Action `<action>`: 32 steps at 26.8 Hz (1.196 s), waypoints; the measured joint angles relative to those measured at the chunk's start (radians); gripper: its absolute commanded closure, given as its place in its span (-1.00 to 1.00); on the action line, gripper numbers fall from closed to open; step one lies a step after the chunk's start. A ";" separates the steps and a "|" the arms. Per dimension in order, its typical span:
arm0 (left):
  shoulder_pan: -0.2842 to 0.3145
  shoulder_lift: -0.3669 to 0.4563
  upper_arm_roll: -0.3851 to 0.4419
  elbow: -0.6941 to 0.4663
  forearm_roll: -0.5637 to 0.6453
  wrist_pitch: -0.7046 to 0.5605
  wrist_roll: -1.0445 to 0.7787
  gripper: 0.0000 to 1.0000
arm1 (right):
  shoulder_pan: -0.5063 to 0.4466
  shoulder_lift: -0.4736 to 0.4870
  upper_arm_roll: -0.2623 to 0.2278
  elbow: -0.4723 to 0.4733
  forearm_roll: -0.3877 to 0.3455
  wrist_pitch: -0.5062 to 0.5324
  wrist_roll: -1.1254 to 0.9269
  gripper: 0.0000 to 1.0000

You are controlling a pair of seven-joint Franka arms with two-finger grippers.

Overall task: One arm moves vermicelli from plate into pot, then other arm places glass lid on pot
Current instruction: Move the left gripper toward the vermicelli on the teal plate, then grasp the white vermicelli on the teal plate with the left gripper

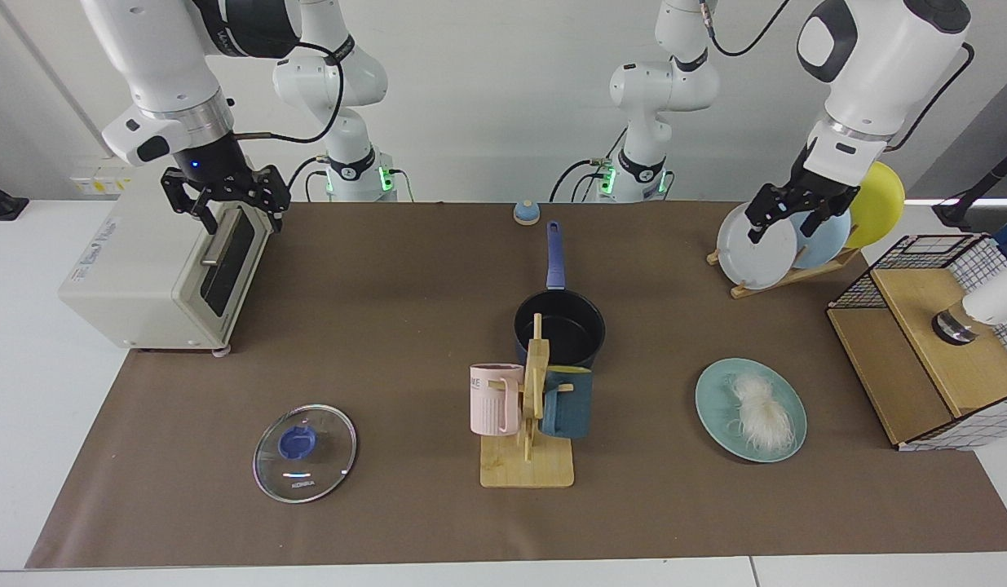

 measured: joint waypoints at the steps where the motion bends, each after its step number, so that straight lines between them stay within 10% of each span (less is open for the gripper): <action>1: 0.004 0.002 0.000 -0.002 0.000 0.042 0.002 -1.00 | 0.000 0.000 0.000 0.000 0.000 0.000 0.000 -1.00; 32: 0.087 0.465 -0.038 0.002 -0.001 0.686 0.030 -0.99 | 0.000 0.000 0.000 0.000 0.000 0.000 0.000 -1.00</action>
